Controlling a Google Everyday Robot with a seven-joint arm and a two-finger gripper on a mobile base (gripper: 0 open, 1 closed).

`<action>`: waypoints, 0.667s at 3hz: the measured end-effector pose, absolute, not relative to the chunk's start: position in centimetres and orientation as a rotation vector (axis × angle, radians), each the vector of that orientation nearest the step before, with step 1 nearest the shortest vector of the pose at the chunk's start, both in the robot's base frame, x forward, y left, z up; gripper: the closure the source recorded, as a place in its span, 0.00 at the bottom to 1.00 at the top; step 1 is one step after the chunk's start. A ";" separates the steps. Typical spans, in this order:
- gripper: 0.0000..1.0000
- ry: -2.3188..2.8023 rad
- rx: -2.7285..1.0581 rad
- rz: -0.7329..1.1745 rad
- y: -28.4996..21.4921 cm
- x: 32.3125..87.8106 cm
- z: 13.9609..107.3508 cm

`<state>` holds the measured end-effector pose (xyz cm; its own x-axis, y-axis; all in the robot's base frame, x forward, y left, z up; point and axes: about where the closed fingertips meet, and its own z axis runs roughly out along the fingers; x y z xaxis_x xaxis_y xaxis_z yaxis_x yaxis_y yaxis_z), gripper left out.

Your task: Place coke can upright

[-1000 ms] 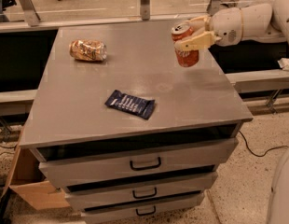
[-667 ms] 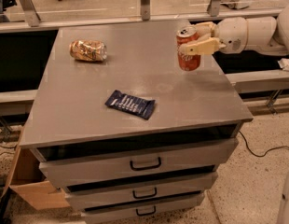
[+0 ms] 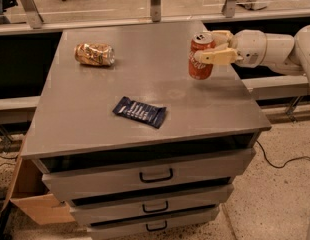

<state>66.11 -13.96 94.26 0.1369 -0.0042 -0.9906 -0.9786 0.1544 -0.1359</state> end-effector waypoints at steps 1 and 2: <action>0.59 1.162 -1.143 1.020 -14.5 65.3 93.6; 0.37 1.157 -1.128 1.036 -14.8 64.8 93.0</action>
Offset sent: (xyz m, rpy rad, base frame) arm -0.0236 -0.0209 -0.0229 0.0570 0.0276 0.0056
